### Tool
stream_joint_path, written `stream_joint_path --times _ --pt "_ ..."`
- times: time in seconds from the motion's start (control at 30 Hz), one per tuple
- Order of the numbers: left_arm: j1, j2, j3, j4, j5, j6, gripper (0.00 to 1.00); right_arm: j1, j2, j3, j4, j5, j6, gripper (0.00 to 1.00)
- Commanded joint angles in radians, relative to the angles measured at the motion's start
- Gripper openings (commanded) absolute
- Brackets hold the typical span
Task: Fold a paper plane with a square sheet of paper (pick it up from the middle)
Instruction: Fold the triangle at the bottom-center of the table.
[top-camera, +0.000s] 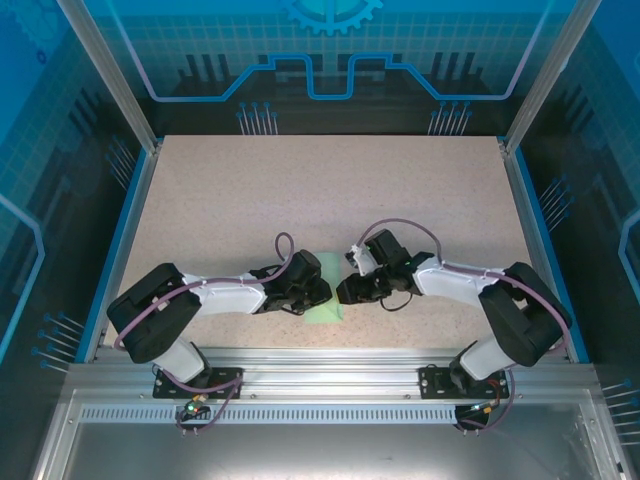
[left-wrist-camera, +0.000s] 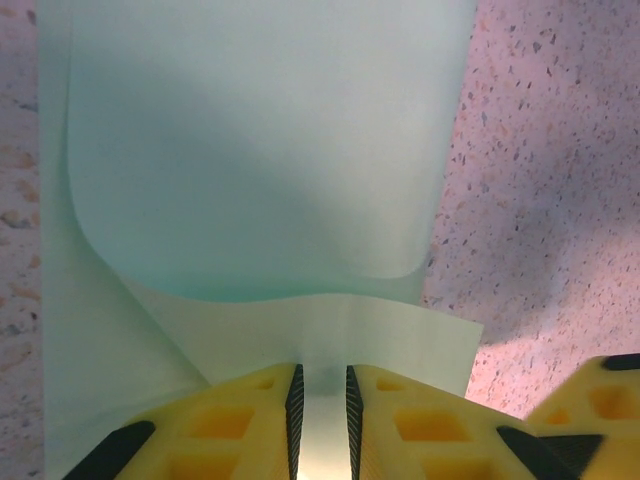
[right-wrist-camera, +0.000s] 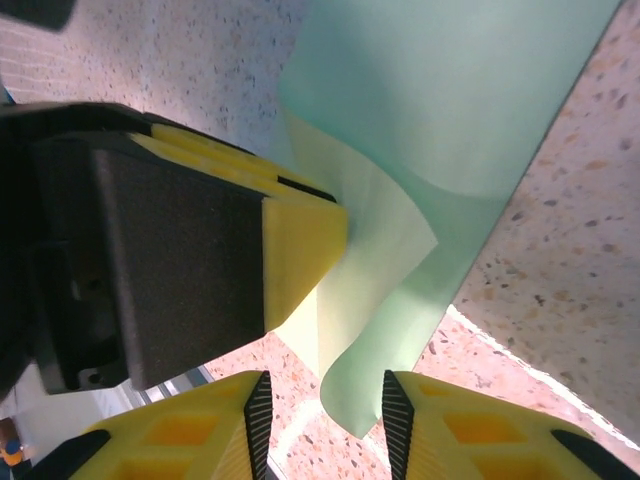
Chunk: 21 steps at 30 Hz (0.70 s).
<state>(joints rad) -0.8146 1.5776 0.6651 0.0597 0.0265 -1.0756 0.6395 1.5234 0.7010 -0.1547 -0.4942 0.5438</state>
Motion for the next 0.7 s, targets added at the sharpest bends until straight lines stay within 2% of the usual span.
stream_joint_path --times 0.0,0.13,0.27,0.53,0.67 --pt "-0.009 0.011 -0.013 0.022 -0.008 -0.023 0.23 0.024 0.047 0.014 0.021 -0.047 0.021 0.37" --pt "-0.009 0.007 -0.015 0.022 -0.010 -0.023 0.23 0.031 0.087 0.024 0.030 -0.041 0.024 0.37" --pt "-0.009 0.007 -0.016 0.022 -0.010 -0.024 0.22 0.037 0.113 0.028 0.043 -0.050 0.026 0.32" --pt "-0.009 0.003 -0.016 0.020 -0.010 -0.026 0.22 0.035 0.127 0.033 0.031 -0.013 0.024 0.21" --pt "-0.009 -0.004 -0.020 0.020 -0.017 -0.028 0.23 0.032 0.140 0.043 0.016 -0.001 0.009 0.11"
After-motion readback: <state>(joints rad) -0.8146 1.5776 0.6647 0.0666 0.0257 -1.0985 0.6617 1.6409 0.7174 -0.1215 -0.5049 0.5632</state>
